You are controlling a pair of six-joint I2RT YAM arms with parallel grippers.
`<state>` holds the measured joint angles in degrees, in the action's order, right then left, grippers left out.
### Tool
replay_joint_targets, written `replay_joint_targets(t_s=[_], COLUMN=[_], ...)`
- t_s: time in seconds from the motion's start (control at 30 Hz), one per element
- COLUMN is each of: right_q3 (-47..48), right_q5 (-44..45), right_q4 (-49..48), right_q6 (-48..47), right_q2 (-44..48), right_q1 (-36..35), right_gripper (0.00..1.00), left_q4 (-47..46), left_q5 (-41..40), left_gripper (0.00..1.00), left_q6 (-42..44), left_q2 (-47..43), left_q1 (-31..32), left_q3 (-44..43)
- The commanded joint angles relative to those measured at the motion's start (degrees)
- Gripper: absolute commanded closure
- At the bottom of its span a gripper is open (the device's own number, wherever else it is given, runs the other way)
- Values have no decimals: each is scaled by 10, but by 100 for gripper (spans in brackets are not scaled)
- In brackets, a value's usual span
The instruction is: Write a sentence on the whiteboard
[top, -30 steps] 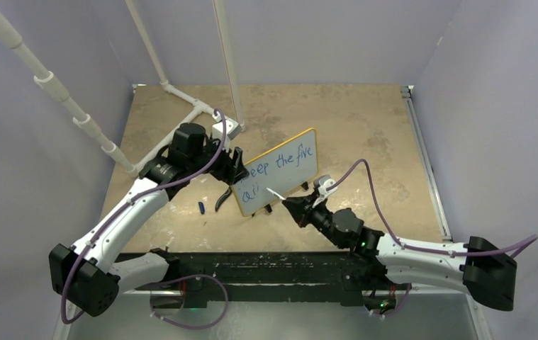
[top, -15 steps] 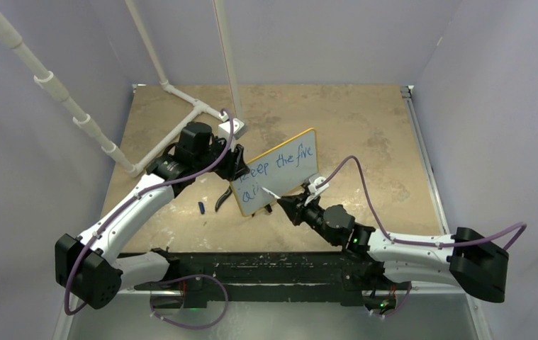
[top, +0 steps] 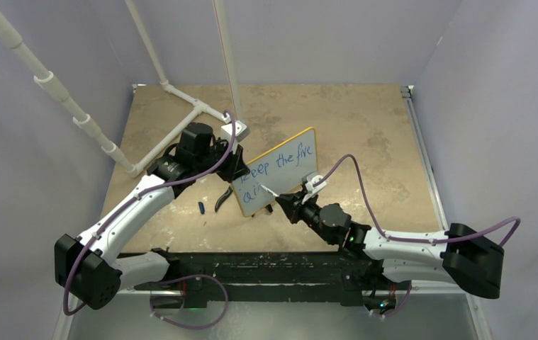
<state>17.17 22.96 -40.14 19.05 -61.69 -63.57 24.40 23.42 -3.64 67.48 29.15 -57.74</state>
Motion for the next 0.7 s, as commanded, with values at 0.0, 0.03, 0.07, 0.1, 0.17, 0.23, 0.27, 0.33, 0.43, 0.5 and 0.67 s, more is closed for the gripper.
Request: replay_joint_targets(t_s=[0.0, 0.03, 0.07, 0.1, 0.17, 0.23, 0.27, 0.33, 0.43, 0.5, 0.67], right_q3=[17, 15, 15, 15, 16, 15, 13, 9, 5, 2, 5], right_q5=[26, 28, 31, 32, 32, 30, 29, 27, 33, 39, 41], right_q4=[-15, -14, -12, -10, -3, 6, 8, 14, 21, 21, 32], right_q6=[3, 5, 7, 8, 13, 19, 23, 32, 44, 50, 53], right_q2=[-2, -3, -3, -4, -8, -13, -15, -17, -19, -19, -21], right_q1=[2, 2, 2, 2, 2, 2, 2, 2, 2, 2, 2], right_gripper=[100, 100, 100, 100, 100, 100, 100, 100, 100, 100, 100], left_q4=[-19, -18, -18, -18, -17, -17, -16, -16, -16, -16, -15], left_q5=[-14, -14, -15, -15, -15, -15, -15, -17, -18, -17, -17], left_gripper=[99, 100, 100, 100, 100, 100, 100, 100, 100, 100, 100], left_q6=[11, 12, 12, 13, 12, 12, 13, 13, 13, 13, 12], left_q2=[-9, -10, -10, -10, -11, -12, -12, -13, -14, -15, -15], left_q1=[-3, -2, -3, -3, -3, -3, -3, -3, -3, -3, -3], left_q3=[6, 6, 5, 5, 5, 4, 4, 3, 3, 3, 2])
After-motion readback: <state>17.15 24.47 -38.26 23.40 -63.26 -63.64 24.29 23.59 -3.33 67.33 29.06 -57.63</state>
